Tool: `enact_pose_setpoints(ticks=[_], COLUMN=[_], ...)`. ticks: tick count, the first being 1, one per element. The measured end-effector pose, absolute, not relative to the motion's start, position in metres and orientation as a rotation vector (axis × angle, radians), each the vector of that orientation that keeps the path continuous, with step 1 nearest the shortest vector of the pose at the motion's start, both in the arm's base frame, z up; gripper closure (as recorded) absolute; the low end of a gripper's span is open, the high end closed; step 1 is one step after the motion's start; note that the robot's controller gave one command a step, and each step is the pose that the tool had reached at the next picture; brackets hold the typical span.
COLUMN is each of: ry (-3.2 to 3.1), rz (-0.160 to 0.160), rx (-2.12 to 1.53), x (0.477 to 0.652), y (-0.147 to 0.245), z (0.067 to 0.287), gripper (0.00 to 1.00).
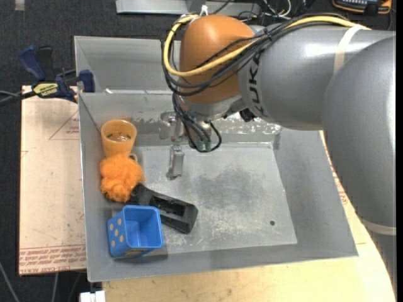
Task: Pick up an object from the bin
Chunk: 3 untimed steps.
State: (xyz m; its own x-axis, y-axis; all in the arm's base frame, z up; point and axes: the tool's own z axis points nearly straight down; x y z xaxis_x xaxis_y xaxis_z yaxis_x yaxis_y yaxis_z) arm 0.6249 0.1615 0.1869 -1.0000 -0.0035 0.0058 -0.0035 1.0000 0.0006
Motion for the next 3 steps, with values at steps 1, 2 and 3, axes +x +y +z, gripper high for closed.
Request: enact_pose_setpoints(ticks=[1,2,3], ry=[-3.143,-3.148,-3.142], rz=[-0.003,-0.004,-0.004], rx=[0.001,0.085,0.143], x=[0.626,0.613,0.559], y=[0.161,0.163,0.173], z=[0.192,0.168,0.116], gripper=[0.0,0.0,0.0])
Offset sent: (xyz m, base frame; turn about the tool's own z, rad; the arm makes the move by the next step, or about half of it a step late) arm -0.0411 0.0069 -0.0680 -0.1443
